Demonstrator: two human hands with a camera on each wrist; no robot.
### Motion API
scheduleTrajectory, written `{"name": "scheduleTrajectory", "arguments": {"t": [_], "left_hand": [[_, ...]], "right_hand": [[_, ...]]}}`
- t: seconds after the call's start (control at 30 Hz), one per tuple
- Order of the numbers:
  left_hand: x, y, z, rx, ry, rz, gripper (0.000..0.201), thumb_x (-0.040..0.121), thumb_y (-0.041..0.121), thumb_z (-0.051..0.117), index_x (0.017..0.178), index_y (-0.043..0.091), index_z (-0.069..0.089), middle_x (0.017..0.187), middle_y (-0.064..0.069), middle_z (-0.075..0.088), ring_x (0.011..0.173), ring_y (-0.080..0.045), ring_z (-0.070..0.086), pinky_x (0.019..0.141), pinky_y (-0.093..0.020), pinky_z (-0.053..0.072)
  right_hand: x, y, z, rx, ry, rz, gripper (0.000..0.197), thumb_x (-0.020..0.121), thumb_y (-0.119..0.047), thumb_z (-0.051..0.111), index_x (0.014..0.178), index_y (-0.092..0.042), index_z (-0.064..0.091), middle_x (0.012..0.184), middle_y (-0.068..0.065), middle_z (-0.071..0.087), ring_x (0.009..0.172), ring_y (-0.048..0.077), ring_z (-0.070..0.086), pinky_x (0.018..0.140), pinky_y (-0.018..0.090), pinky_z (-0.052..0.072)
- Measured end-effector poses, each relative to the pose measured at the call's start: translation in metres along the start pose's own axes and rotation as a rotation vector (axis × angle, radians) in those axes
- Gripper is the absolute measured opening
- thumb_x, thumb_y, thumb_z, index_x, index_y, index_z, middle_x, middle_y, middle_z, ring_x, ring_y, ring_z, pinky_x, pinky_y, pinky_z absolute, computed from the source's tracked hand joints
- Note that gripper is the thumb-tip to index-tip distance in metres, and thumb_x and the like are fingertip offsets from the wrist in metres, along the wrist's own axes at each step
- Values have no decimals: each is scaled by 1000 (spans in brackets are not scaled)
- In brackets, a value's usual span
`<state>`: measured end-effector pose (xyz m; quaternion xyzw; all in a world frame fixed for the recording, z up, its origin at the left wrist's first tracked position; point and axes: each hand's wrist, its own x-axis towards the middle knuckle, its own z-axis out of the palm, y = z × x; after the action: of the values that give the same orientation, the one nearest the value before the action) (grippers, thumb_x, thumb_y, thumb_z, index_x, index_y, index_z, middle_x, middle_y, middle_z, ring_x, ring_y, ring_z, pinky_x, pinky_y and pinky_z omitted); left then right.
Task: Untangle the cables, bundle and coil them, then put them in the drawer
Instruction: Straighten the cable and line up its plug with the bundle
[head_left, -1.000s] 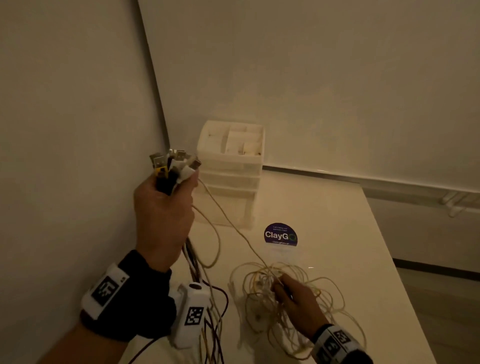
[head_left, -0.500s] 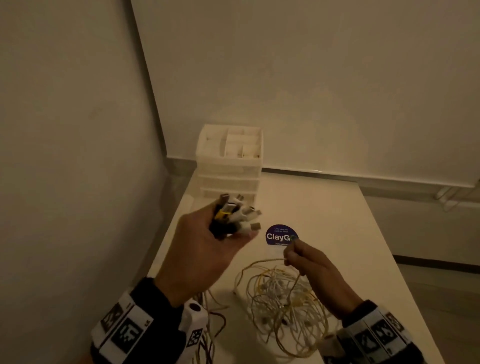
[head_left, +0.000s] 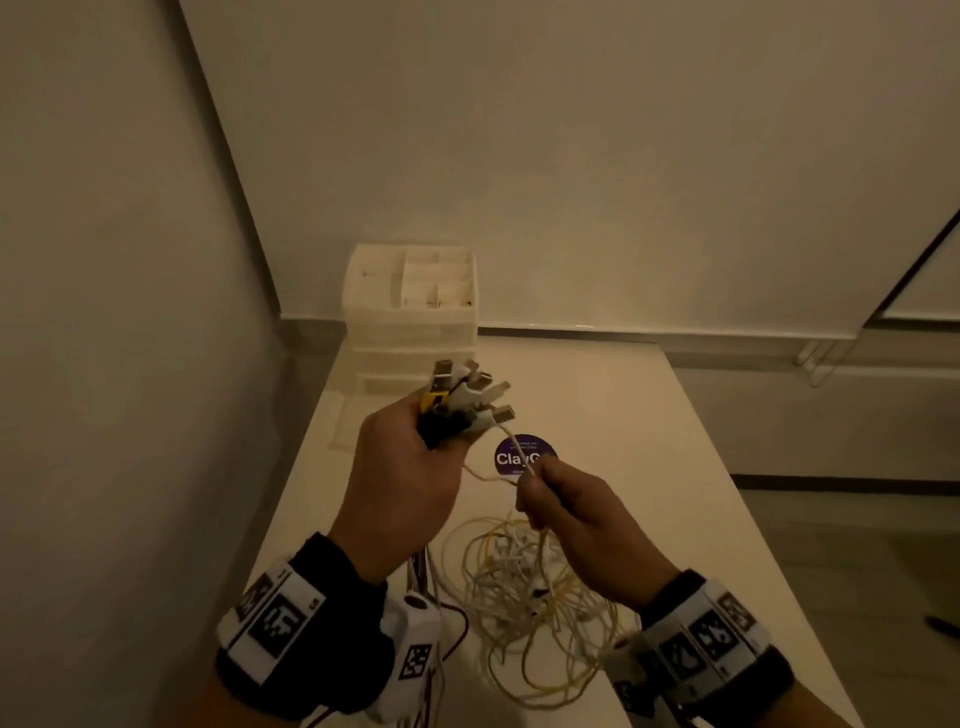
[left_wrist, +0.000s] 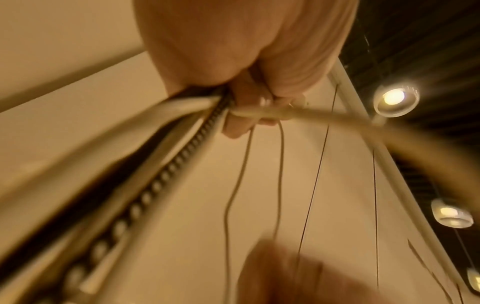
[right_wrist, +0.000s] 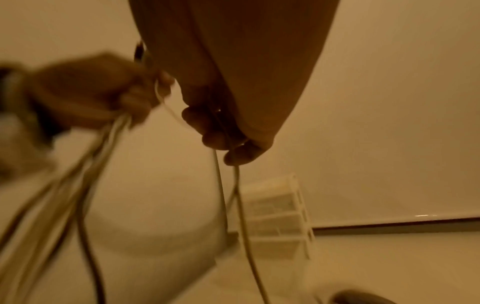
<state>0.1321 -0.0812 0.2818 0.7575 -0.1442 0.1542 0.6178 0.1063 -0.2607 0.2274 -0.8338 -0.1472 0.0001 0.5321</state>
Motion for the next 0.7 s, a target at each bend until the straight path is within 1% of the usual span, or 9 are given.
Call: {"name": "scheduleTrajectory", "arguments": {"t": [0.07,0.13,0.2,0.23,0.3,0.37,0.43,0.53,0.7], "left_hand": [[2,12,-8,-85,106,-7,28,85,4,65,85,32,64,76,5,70,85,-14,58,62,-40,51],[5,21,-15,-116,170,-11,29,86,0,63,84,28,64,75,-1,69,89,-12,53,70,-54,44],[6,20,-23,-128,220,11,30,86,0,65,83,30,65,70,9,65,81,-16,62,62,-52,45],[7,17,-26,-140,256,14,27,85,4,67,78,30,66,62,13,60,59,-22,61,48,-49,41],[8,8,-32,-229,329,2,17,82,13,64,70,25,64,47,13,48,34,-8,36,36,-24,29],[9,7,-31,-253,331,3,14,83,12,65,71,17,62,45,11,45,36,-6,31,39,-17,30],[9,6,-27,-148,270,31,15,85,5,68,81,19,66,54,8,53,46,-12,51,50,-11,41],[5,-6,-23,172,146,-34,22,82,11,70,102,19,68,84,26,60,76,24,56,68,3,39],[-4,-15,-25,247,103,-112,15,83,16,70,92,27,67,70,25,58,64,22,53,60,2,38]], "right_hand": [[-3,32,10,-195,-50,68,23,101,-23,42,80,-18,51,71,-8,55,67,8,51,67,26,44],[-7,63,15,-283,-60,142,21,100,-22,44,80,-21,50,75,-6,62,71,8,56,70,29,47],[-8,86,14,-314,-35,185,20,99,-24,48,81,-19,55,80,-6,68,75,7,59,72,29,48],[-8,94,12,-348,-32,197,19,98,-27,51,83,-19,59,83,-7,69,78,7,61,74,29,48],[-6,107,8,-399,-56,242,16,94,-35,57,86,-25,68,87,-12,70,84,5,63,79,29,49],[-3,115,3,-352,-43,299,12,91,-35,62,88,-29,72,88,-18,71,85,-3,63,81,25,50],[1,115,-2,-155,104,344,10,89,-26,66,88,-28,75,91,-18,73,87,-7,65,82,20,53],[6,101,-13,232,285,330,14,88,-13,66,91,-20,77,103,-13,74,102,-4,64,79,16,53],[7,95,-26,292,231,314,23,93,-3,55,94,-12,76,110,-2,72,113,10,61,97,31,46]]}}
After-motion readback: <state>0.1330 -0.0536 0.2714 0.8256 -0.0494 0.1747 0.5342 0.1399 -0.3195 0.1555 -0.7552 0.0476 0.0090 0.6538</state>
